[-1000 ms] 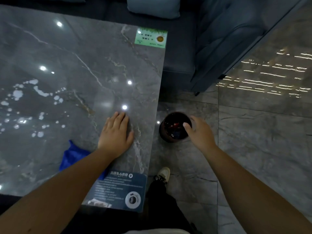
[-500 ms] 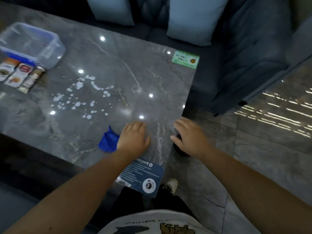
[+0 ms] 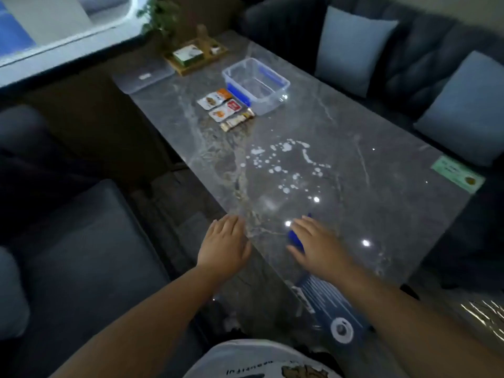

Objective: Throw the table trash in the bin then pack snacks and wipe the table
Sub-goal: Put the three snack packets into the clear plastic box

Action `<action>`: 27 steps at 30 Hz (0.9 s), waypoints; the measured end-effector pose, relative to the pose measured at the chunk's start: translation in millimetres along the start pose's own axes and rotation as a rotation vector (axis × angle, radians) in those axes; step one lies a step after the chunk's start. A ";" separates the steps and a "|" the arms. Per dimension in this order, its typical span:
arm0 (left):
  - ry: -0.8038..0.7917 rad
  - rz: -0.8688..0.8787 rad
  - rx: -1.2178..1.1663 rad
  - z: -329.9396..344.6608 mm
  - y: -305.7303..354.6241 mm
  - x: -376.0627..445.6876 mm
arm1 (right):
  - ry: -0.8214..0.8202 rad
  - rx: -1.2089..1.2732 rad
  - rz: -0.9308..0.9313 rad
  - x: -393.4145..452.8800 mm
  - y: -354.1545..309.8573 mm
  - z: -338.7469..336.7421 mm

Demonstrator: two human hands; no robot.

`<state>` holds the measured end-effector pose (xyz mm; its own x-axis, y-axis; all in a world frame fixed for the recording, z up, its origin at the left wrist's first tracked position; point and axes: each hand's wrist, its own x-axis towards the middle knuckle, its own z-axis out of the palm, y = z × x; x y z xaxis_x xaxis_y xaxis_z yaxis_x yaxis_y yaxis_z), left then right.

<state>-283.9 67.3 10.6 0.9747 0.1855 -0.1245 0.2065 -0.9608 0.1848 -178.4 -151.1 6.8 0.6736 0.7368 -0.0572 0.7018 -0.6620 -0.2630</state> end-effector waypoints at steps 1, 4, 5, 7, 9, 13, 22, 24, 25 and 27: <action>0.016 -0.009 -0.004 -1.8 -17.6 -3.4 | -0.010 0.000 0.002 12.5 -13.6 1.5; 0.036 -0.036 0.014 -9.9 -66.3 -10.0 | -0.014 0.011 -0.007 48.7 -51.0 6.3; 0.042 -0.049 0.019 -13.1 -80.6 -11.4 | -0.015 0.022 -0.007 60.4 -62.6 6.9; 0.070 -0.066 0.015 -20.0 -106.2 -11.8 | -0.023 0.024 0.005 83.9 -81.8 7.9; 0.082 -0.062 0.018 -24.0 -129.4 -9.0 | -0.027 0.007 -0.005 108.9 -98.4 8.7; 0.089 -0.078 0.015 -25.2 -166.0 6.2 | 0.000 -0.011 -0.005 154.8 -122.6 11.0; 0.113 -0.077 0.081 -42.7 -230.6 94.3 | -0.034 -0.011 -0.041 267.2 -135.3 24.0; 0.098 -0.080 0.090 -48.8 -242.2 126.3 | -0.025 0.000 -0.050 300.3 -128.5 23.3; 0.085 -0.082 0.088 -52.2 -247.3 142.4 | -0.019 0.003 -0.049 316.2 -124.8 20.8; 0.083 -0.075 0.094 -59.9 -255.8 175.9 | 0.002 0.000 -0.039 346.8 -116.7 13.9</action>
<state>-160.2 358.0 -0.1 0.9614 0.2701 -0.0529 0.2739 -0.9580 0.0852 -29.9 183.6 4.3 0.6462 0.7619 -0.0449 0.7277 -0.6328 -0.2646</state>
